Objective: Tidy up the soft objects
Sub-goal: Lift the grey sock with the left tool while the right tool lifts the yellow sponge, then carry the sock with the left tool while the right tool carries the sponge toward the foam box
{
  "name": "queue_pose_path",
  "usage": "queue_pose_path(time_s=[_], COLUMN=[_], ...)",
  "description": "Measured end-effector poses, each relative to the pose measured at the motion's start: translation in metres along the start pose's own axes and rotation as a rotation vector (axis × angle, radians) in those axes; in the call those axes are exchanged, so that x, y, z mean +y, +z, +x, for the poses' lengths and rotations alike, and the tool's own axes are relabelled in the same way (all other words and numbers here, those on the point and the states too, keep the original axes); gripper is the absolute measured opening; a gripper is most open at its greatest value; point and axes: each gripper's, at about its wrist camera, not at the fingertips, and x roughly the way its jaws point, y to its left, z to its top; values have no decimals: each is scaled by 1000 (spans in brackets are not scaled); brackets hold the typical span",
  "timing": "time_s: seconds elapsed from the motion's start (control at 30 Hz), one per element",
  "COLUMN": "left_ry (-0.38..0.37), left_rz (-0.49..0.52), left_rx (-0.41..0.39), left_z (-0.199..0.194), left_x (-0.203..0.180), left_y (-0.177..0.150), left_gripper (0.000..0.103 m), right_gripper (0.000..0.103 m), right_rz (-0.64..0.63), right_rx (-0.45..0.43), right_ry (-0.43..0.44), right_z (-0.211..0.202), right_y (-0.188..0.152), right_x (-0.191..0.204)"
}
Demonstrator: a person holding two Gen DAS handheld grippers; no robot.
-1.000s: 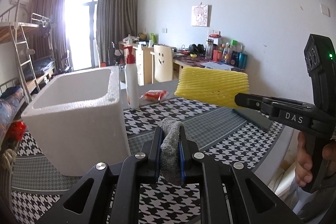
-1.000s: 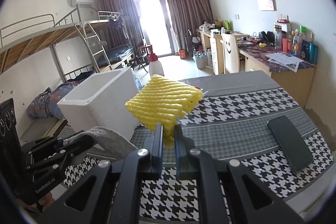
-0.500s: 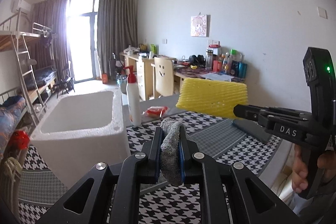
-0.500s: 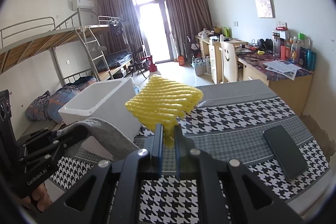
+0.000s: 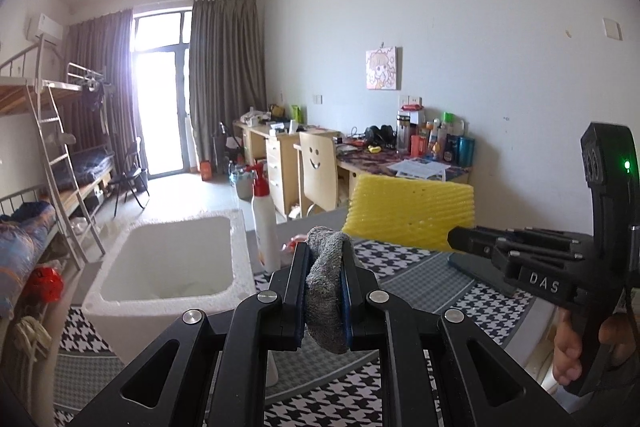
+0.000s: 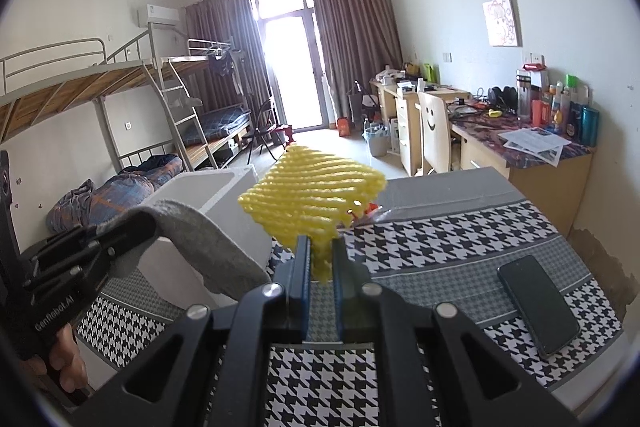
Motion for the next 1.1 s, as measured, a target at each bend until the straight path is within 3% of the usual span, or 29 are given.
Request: queue_pose_path(time_s=[1.1], left_ry=[53], left_rz=[-14], left_rx=[-100], left_z=[1], left_x=[17], left_y=[48], left_gripper=[14], right_gripper=[13], right_rz=[-20], right_rx=[-66], right_ry=[2], right_z=[-2], right_y=[24], right_x=[10])
